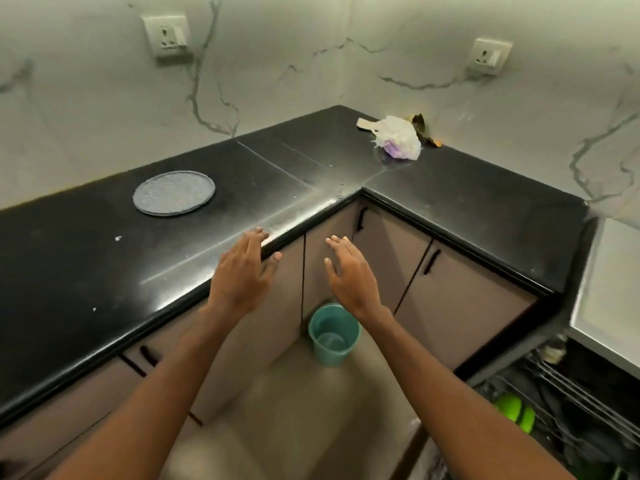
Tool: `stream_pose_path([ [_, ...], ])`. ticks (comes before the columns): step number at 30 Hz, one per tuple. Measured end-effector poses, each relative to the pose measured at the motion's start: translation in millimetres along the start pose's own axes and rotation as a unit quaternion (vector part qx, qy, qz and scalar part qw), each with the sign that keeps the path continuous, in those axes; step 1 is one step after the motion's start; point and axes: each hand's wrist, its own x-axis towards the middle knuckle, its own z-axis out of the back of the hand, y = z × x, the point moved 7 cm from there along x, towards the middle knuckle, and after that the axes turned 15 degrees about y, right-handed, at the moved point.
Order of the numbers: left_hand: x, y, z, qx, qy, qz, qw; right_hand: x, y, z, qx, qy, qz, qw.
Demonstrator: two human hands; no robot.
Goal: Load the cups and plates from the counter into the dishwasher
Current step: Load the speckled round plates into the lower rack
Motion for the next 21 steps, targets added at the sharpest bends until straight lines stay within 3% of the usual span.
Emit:
stream_pose_path([
  [12, 71, 99, 61, -0.025, -0.056, 0.07, 0.996, 142, 58, -58, 0.06, 0.01, 0.077, 0.995],
  [21, 142, 222, 68, -0.076, -0.064, 0.221, 0.97, 289, 80, -125, 0.076, 0.066, 0.104, 0.99],
])
